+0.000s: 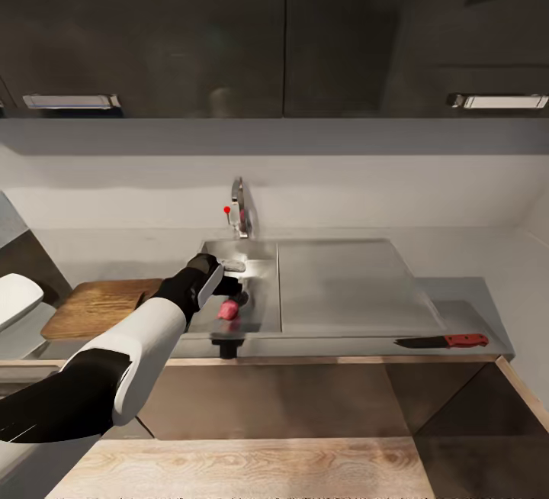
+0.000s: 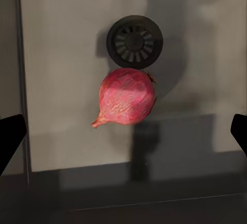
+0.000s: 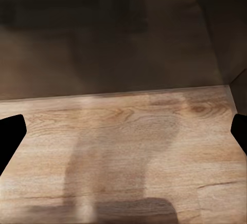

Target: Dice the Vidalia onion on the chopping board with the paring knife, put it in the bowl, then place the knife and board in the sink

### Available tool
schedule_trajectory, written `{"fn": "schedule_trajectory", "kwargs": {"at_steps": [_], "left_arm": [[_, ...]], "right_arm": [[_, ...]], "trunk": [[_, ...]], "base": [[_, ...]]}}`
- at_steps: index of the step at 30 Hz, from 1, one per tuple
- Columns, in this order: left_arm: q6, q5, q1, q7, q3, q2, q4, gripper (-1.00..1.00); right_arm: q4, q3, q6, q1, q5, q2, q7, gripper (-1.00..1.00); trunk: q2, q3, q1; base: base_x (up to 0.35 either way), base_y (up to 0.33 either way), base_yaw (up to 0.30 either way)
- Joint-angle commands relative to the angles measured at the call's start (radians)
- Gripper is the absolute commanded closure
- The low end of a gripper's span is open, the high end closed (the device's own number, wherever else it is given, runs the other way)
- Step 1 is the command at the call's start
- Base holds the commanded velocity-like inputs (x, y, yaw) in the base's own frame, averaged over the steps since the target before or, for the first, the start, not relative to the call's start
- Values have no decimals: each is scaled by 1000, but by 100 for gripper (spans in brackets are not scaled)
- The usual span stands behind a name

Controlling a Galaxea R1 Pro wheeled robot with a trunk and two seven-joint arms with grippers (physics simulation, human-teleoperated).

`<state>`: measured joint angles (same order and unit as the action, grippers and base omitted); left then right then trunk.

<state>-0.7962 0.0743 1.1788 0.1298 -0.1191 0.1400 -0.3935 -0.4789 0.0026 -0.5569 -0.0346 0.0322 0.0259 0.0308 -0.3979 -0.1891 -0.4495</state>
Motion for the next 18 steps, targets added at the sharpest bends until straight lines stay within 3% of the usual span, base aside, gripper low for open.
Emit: {"fn": "schedule_trajectory", "kwargs": {"at_steps": [1,11,18], "left_arm": [[-4,8,1,7,-7,-1,0,-100],[2,9,-1,7,-6,0,19,-100],[57,9,-1,7,-6,0,52,-100]], "right_arm": [[0,0,-3,-1,3,1,1,-100],[0,0,-2,-1,3,1,1,-100],[0,0,-2,-1,3,0,1,-100]], "trunk": [[-2,-4,0],[-2,-20,0],[-2,-31,0]], "base": [[6,0,0],[19,0,0],[213,0,0]]}}
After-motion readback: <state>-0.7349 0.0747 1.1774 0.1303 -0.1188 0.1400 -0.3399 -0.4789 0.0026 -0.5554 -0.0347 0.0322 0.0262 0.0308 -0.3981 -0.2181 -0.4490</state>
